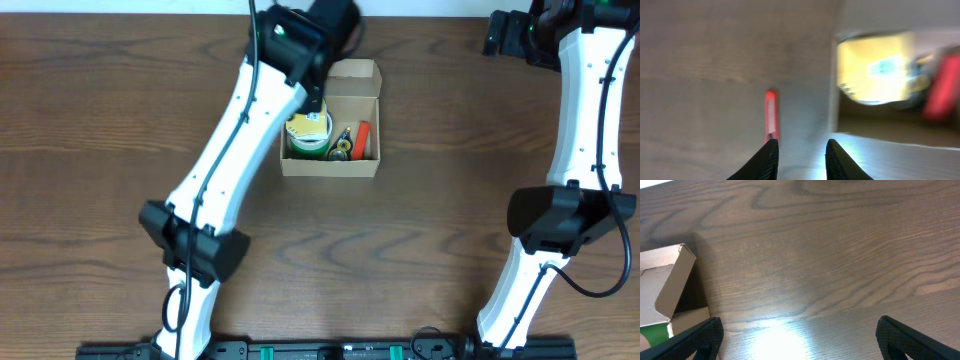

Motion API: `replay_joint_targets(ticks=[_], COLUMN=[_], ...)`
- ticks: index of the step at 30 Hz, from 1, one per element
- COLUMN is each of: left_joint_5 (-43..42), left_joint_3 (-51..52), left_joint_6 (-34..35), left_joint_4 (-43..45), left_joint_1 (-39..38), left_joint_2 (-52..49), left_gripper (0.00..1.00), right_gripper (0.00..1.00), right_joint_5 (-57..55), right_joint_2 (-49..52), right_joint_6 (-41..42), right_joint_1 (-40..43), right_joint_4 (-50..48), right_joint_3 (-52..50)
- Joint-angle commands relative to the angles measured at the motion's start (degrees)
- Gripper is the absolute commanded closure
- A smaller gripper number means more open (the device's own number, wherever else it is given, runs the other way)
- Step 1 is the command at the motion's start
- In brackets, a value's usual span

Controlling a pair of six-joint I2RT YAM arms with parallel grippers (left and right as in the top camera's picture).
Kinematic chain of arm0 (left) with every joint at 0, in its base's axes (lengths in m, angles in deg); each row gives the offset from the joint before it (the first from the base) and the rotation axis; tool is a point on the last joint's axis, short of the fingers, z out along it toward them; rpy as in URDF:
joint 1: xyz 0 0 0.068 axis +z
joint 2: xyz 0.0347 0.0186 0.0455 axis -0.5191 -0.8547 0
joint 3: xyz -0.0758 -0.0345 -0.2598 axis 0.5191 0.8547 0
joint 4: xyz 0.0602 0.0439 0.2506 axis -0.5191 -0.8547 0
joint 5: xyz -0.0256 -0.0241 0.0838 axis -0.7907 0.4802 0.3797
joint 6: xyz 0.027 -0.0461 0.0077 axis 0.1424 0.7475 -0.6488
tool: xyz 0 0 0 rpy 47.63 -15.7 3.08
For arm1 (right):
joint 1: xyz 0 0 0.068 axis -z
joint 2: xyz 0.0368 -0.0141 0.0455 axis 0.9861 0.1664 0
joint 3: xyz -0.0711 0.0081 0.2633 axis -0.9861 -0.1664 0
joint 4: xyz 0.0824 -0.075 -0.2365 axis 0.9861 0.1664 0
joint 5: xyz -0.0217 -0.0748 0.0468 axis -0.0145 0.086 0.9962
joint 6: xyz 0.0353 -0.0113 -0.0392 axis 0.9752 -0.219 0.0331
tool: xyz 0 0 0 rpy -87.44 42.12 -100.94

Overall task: Pack container
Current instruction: 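Release the sharpener and withdraw the left gripper, then move the left gripper down onto the red box cutter and grasp it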

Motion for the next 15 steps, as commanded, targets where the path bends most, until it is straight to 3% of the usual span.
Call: replay_joint_targets(ticks=[1,9,15], left_joint_5=[-2.64,-4.02,-7.82], left_joint_3=[7.45,28.76,46.6], left_joint_6=[-4.57,-7.89,-10.97], left_joint_4=[-4.5,-4.11,6.91], left_joint_1=[4.48,9.77,10.19], left_joint_2=[-0.39,3.58,15.5], left_gripper=[0.71,0.78,0.77], right_gripper=[0.01,0.01,0.01], right_joint_5=[0.22,0.22,0.22], right_joint_2=[-0.68,-0.68,-0.68], right_joint_6=[0.57,0.57,0.57], right_joint_1=[-0.07,-0.07,-0.07], right_joint_4=[0.04,0.04,0.04], right_joint_3=[0.59,0.57,0.59])
